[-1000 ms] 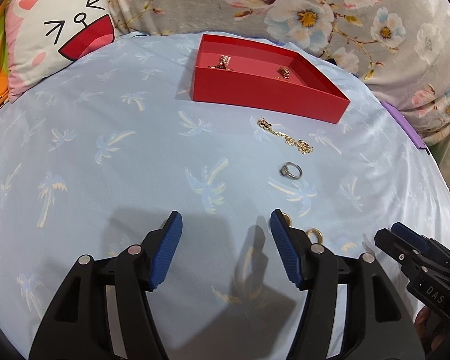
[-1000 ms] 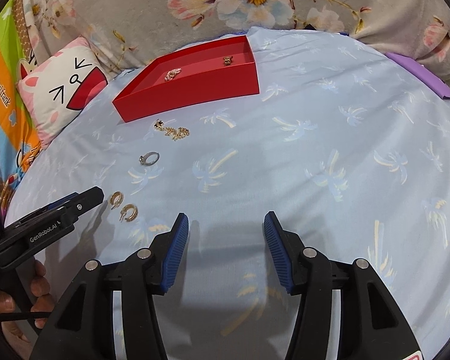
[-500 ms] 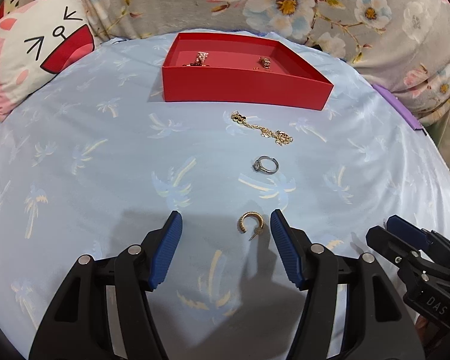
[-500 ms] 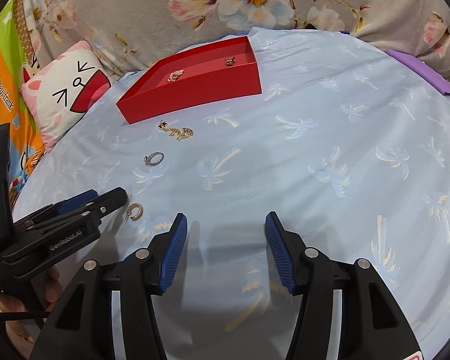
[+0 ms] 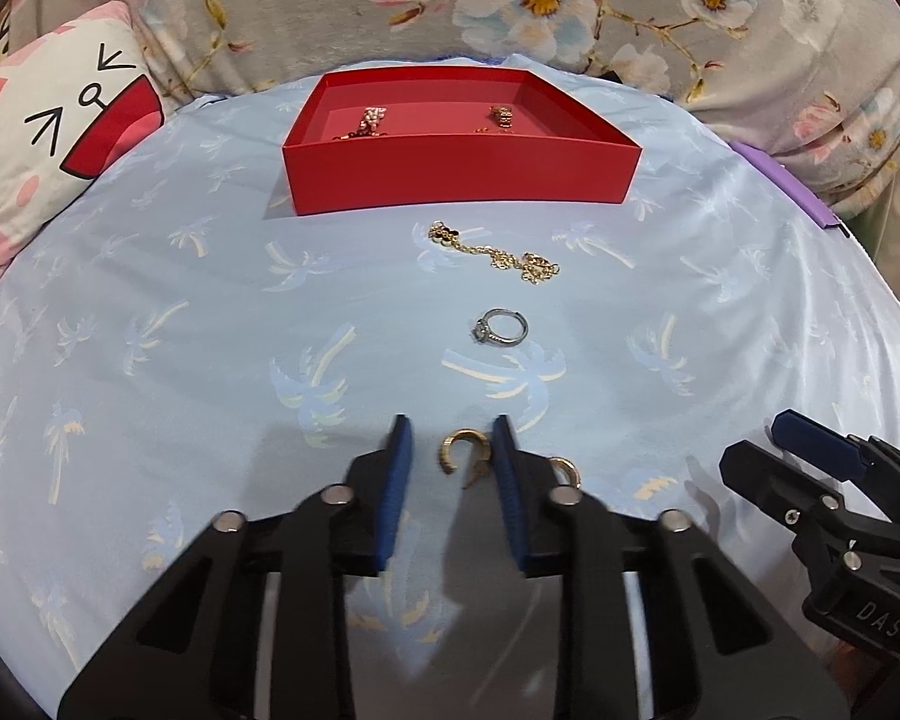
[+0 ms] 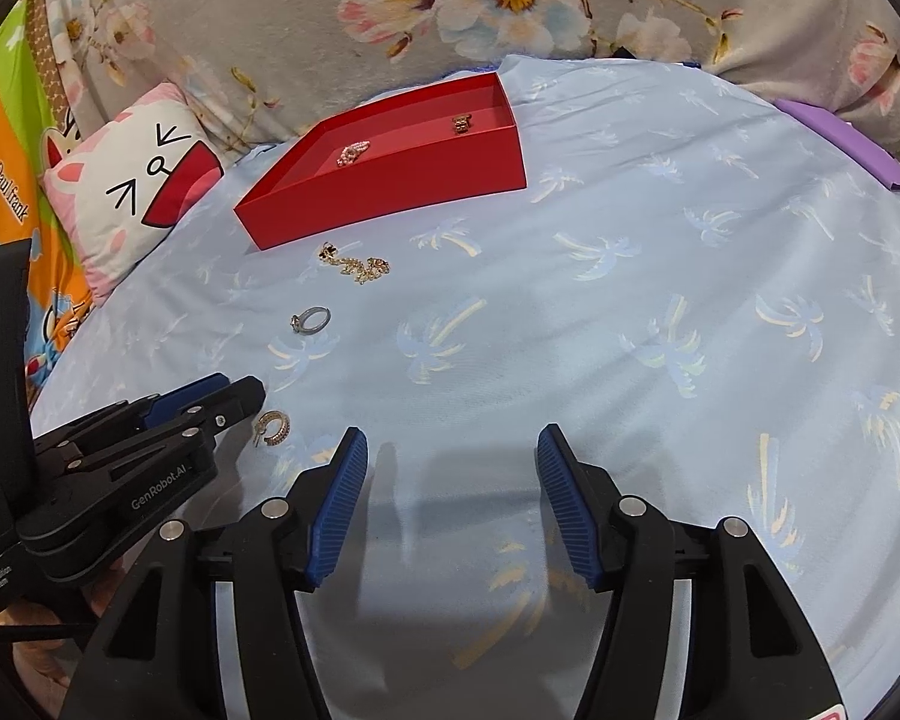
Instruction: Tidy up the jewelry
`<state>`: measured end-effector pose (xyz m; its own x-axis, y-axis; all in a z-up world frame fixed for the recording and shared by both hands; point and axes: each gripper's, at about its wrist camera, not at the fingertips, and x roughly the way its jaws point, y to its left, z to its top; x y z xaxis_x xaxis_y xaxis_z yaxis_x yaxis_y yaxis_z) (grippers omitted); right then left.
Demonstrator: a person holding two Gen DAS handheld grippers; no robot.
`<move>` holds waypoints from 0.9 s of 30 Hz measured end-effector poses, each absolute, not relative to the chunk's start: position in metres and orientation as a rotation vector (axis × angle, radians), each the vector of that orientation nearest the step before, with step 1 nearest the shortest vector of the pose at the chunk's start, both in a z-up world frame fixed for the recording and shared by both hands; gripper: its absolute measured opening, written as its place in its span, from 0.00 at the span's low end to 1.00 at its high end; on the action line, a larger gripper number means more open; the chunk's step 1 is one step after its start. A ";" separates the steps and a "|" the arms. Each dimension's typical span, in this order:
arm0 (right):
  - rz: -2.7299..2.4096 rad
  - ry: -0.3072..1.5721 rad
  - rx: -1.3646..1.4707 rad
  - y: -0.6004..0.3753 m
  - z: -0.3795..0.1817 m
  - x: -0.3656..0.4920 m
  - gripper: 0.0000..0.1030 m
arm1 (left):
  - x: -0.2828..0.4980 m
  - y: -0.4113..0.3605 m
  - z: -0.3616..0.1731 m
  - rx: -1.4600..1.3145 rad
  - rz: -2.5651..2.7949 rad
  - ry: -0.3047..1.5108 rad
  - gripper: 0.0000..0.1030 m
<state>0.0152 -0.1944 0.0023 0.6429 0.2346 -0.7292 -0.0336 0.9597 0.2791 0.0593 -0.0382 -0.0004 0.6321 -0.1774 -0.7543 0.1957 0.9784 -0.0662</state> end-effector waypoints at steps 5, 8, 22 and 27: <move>0.155 0.862 0.245 -0.194 0.003 0.016 0.57 | 0.059 -0.036 0.000 -0.003 -0.229 0.859 0.16; 0.155 0.861 0.244 -0.193 0.003 0.016 0.57 | 0.060 -0.032 0.000 -0.031 -0.225 0.858 0.16; 0.264 0.913 0.232 -0.164 0.002 0.053 0.56 | 0.074 0.020 0.002 -0.105 -0.132 0.849 0.16; 0.291 0.916 0.184 -0.138 0.004 0.071 0.53 | 0.075 0.024 0.001 -0.120 -0.142 0.850 0.16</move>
<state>0.0709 -0.1381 0.0043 0.5741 0.3240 -0.7519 -0.1687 0.9455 0.2786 0.0750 0.0243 0.0014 0.6513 -0.1726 -0.7390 0.0769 0.9838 -0.1621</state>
